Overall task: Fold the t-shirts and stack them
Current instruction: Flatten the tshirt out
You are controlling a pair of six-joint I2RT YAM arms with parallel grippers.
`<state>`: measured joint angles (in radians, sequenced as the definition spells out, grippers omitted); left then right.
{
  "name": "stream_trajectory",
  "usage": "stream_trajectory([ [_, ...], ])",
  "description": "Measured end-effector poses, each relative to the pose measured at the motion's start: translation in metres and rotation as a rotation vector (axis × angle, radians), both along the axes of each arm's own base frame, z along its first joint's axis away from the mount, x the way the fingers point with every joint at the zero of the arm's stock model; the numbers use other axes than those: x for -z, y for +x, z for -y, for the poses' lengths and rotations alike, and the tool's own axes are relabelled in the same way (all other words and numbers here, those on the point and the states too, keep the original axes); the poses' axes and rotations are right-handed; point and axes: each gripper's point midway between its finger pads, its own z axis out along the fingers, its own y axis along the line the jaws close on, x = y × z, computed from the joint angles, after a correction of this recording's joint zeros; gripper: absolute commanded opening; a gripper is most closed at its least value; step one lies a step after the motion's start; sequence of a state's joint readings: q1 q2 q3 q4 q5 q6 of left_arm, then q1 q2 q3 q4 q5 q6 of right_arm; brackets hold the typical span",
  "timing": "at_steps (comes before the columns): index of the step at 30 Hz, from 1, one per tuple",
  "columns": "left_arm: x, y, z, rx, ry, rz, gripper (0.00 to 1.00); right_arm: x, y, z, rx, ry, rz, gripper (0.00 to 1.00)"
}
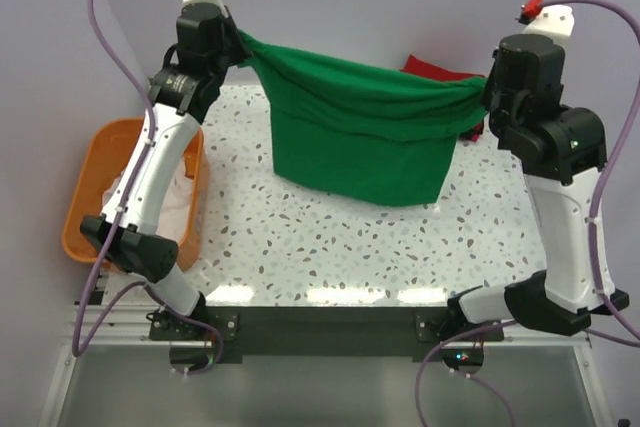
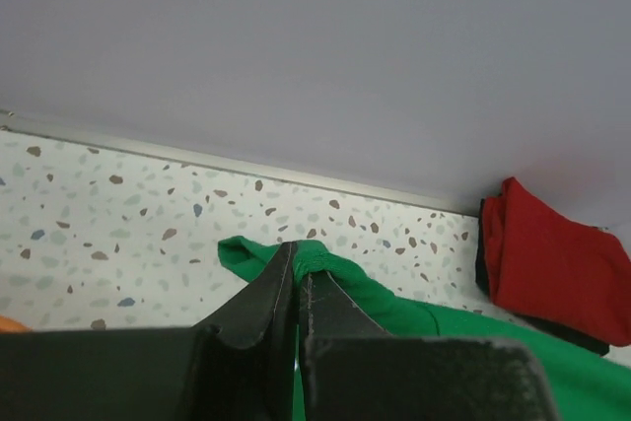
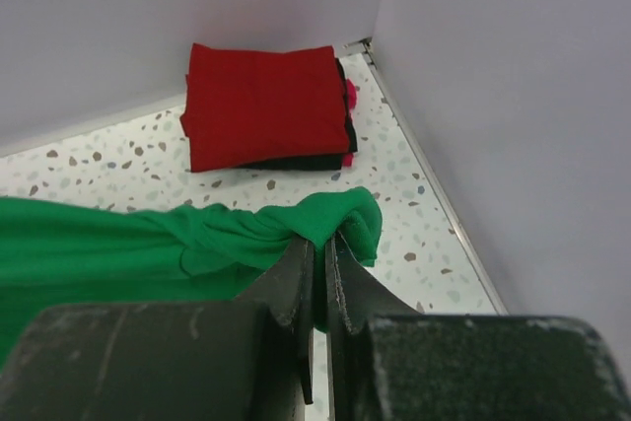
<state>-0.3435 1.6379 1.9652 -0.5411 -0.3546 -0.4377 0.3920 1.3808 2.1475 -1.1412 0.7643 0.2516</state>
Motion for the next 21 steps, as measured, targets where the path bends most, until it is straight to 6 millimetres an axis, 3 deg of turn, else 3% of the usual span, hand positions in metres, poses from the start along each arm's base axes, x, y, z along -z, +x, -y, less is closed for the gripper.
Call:
stream_trajectory([
  [3, -0.017, 0.002, -0.004, 0.036, -0.012, 0.023, 0.0, -0.012, -0.012, 0.004, -0.013, 0.017, 0.034, 0.0],
  [5, -0.028, -0.001, -0.013, 0.034, -0.016, 0.042, 0.0, -0.011, -0.033, 0.01, -0.027, 0.04, 0.051, 0.0],
  [6, -0.029, -0.003, -0.018, 0.031, -0.009, 0.046, 0.0, -0.006, -0.045, 0.012, -0.034, 0.063, 0.059, 0.0],
  [8, -0.012, -0.012, -0.029, 0.024, 0.025, 0.012, 0.0, 0.016, -0.064, 0.012, -0.059, 0.107, 0.054, 0.0],
  [10, 0.025, -0.023, -0.038, 0.024, 0.061, -0.062, 0.0, 0.066, -0.085, 0.005, -0.119, 0.157, -0.029, 0.0],
  [12, 0.078, -0.03, -0.046, 0.02, 0.105, -0.172, 0.0, 0.122, -0.095, -0.014, -0.196, 0.232, -0.126, 0.0],
  [15, 0.161, -0.037, -0.058, -0.007, 0.159, -0.371, 0.03, 0.262, -0.104, -0.059, -0.304, 0.355, -0.449, 0.08],
  [16, 0.187, -0.038, -0.062, -0.017, 0.176, -0.436, 0.14, 0.305, -0.113, -0.071, -0.321, 0.394, -0.563, 0.15],
  [17, 0.209, -0.038, -0.064, -0.023, 0.194, -0.494, 0.46, 0.346, -0.128, -0.08, -0.323, 0.428, -0.694, 0.35],
  [18, 0.227, -0.037, -0.065, -0.023, 0.212, -0.542, 0.65, 0.377, -0.145, -0.086, -0.317, 0.456, -0.812, 0.46],
  [19, 0.241, -0.036, -0.066, -0.023, 0.224, -0.579, 0.78, 0.392, -0.157, -0.087, -0.315, 0.464, -0.882, 0.55],
  [20, 0.251, -0.035, -0.065, -0.025, 0.225, -0.603, 0.9, 0.401, -0.166, -0.087, -0.308, 0.472, -0.935, 0.75],
  [21, 0.258, -0.034, -0.065, -0.027, 0.223, -0.619, 0.92, 0.401, -0.168, -0.088, -0.301, 0.479, -0.949, 0.81],
])
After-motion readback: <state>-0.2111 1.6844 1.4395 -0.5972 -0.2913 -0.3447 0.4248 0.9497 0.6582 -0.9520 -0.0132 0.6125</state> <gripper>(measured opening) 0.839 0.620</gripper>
